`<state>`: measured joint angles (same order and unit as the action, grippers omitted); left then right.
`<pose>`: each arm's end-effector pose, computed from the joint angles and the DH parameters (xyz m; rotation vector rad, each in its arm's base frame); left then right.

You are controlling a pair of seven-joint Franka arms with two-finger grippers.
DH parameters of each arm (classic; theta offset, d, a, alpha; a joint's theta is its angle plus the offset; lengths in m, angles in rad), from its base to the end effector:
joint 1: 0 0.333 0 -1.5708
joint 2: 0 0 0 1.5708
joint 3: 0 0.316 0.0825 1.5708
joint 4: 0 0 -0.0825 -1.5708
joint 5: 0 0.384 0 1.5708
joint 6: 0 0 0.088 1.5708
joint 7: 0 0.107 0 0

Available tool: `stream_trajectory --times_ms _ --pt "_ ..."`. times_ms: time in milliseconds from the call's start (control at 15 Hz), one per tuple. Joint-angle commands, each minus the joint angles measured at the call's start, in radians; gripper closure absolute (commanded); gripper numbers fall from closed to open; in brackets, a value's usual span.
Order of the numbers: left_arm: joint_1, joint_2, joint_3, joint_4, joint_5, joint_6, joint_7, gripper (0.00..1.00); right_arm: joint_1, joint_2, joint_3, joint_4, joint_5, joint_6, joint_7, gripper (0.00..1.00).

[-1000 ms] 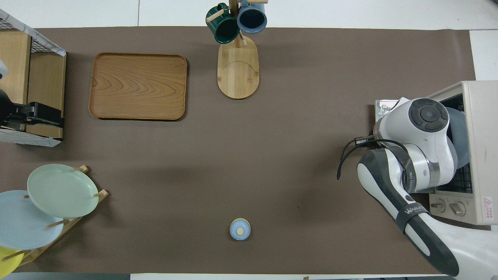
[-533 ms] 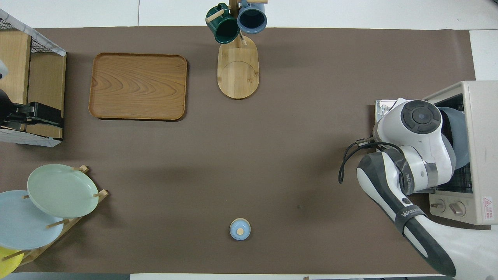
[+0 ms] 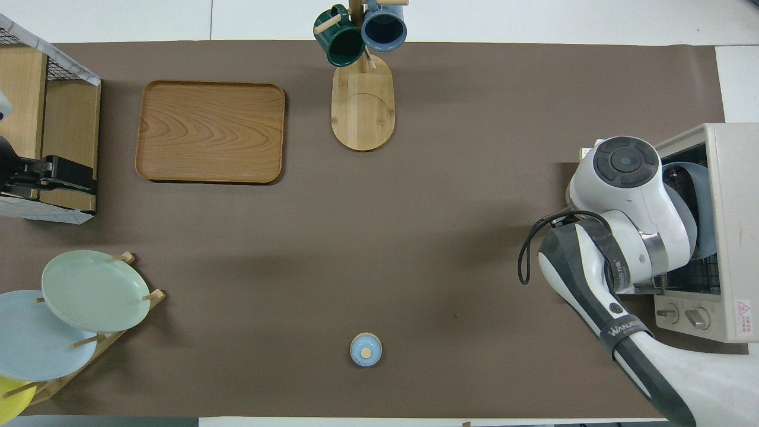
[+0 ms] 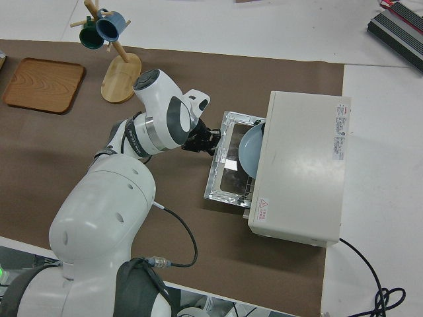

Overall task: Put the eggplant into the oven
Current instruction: 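Push the oven door up closed with the right gripper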

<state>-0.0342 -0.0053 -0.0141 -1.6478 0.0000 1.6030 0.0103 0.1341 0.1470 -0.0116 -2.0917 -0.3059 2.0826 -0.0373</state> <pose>0.5528 -0.0267 0.5938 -3.1388 0.0920 0.0620 0.5499 0.0526 0.3429 2.8327 0.4737 -0.2080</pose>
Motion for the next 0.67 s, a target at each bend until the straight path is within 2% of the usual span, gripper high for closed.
stream_trajectory --times_ms 0,333,600 --pt "-0.003 -0.005 0.002 0.000 0.025 -0.014 -0.010 0.00 -0.105 -0.035 -0.025 0.028 -0.055 -0.018 -0.139 1.00" --pt "-0.003 -0.005 0.002 0.000 0.025 -0.014 -0.010 0.00 -0.165 -0.093 -0.027 0.067 -0.036 -0.122 -0.269 1.00" --pt "-0.003 -0.005 0.002 0.000 0.025 -0.012 -0.012 0.00 -0.221 -0.118 -0.030 0.068 -0.005 -0.141 -0.361 1.00"
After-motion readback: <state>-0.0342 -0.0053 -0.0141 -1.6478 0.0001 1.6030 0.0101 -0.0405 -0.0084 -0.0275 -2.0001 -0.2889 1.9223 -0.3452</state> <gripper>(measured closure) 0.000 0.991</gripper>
